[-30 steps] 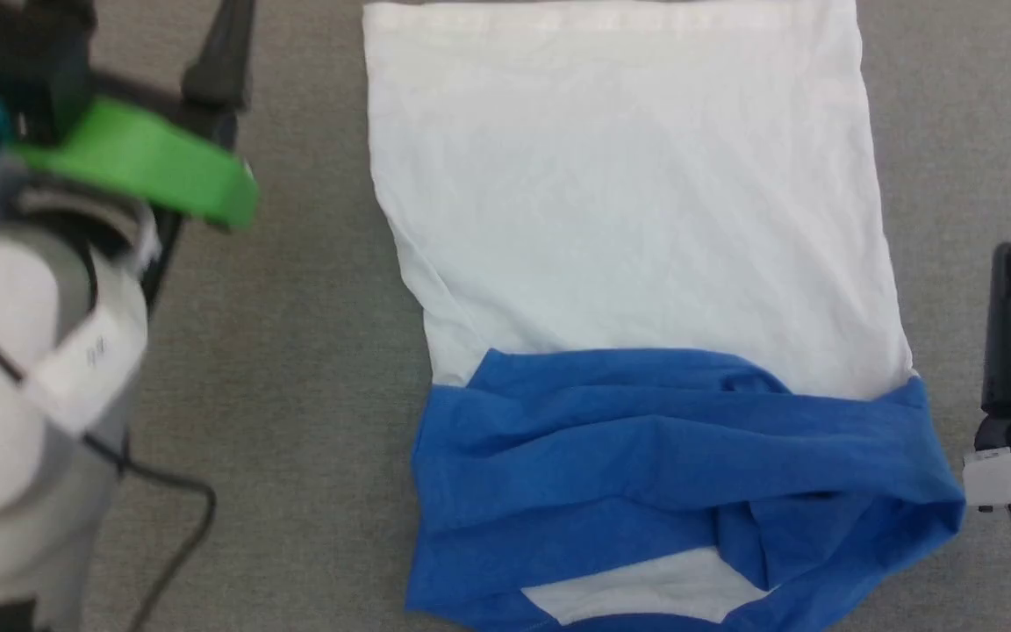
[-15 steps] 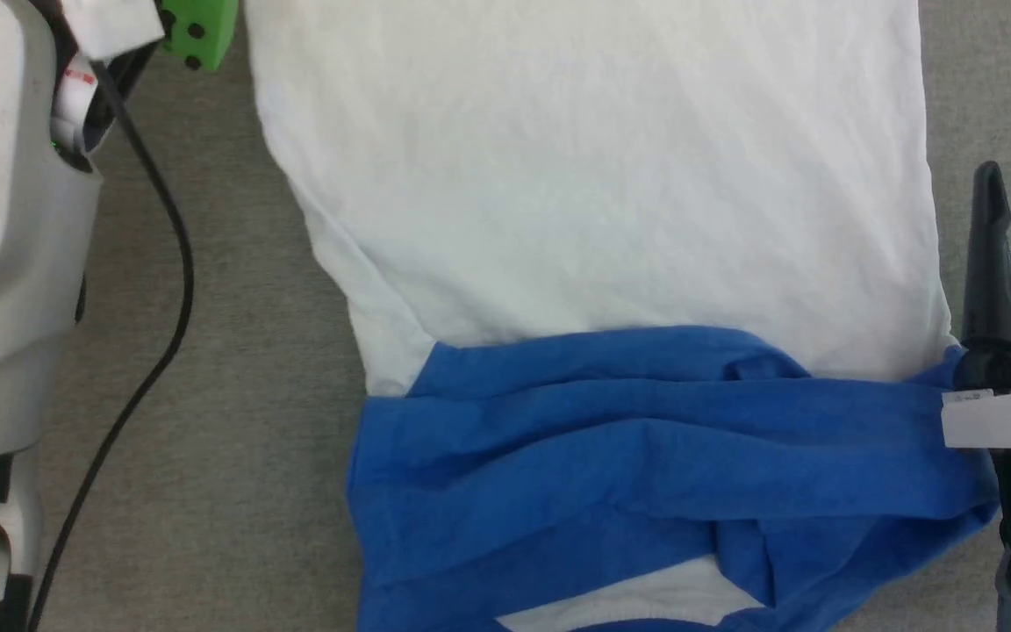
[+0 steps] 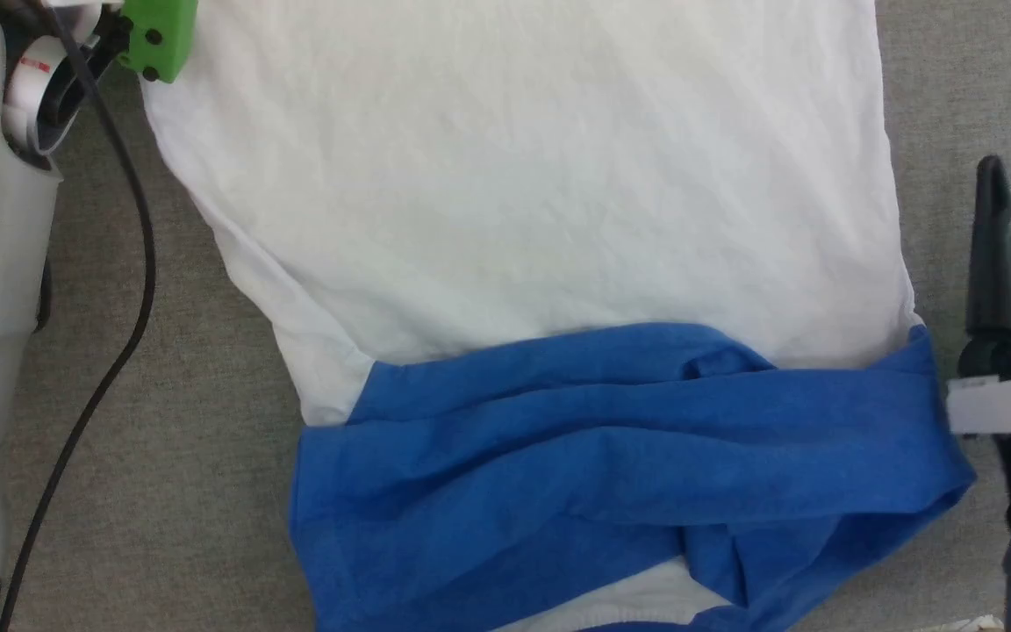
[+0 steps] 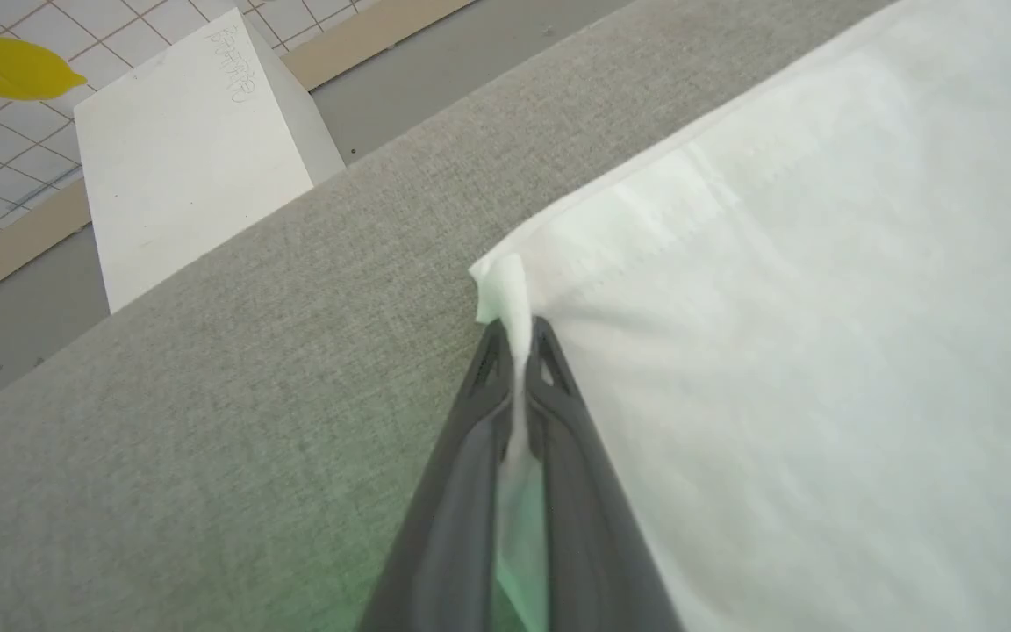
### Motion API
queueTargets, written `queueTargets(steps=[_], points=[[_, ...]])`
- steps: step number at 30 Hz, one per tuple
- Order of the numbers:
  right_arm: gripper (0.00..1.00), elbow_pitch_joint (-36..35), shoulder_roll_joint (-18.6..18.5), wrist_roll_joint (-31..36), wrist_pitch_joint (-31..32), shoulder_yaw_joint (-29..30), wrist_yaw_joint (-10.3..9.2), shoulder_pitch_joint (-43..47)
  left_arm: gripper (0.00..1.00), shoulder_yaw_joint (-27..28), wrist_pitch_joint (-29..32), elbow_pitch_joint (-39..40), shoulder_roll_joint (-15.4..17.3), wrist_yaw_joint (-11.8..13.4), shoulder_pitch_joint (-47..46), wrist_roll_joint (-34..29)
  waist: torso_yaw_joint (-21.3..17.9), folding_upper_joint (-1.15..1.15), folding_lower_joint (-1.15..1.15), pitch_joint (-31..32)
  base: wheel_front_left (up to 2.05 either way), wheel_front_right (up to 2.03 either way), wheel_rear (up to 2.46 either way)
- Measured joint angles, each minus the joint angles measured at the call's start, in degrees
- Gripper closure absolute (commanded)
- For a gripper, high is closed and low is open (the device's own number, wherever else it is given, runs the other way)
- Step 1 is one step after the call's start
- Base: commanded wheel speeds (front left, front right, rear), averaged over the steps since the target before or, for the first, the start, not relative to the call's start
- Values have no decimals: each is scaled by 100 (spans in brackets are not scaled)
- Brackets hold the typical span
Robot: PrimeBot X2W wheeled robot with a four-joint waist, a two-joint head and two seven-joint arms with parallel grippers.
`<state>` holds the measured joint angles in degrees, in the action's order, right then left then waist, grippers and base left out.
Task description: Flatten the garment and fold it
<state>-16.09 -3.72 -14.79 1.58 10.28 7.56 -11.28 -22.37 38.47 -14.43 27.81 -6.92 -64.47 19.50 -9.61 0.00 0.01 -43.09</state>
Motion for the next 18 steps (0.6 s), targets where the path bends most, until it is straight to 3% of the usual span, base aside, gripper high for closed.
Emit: queueTargets(steps=[4,7,11,14,18], points=[[0,-226,-383,-187,171,105,0,-464,100,-16,-225,-9,-8,68,153,-1,32,0,0,108,0,0,0],[0,-488,-872,-501,575,235,0,-1148,100,-46,-339,-36,-67,107,274,10,77,0,0,216,0,0,0],[0,-510,-1616,-925,1651,209,0,-2432,100,-109,-412,-77,-153,111,320,19,192,0,0,311,0,0,0],[0,-112,-1997,-1056,2608,-40,0,-3379,100,-164,-450,-89,-243,111,310,23,307,0,0,322,0,0,0],[0,821,-1998,-1077,3771,-376,0,-4351,100,-249,-524,-102,-364,119,268,24,453,0,-1,253,0,0,0]])
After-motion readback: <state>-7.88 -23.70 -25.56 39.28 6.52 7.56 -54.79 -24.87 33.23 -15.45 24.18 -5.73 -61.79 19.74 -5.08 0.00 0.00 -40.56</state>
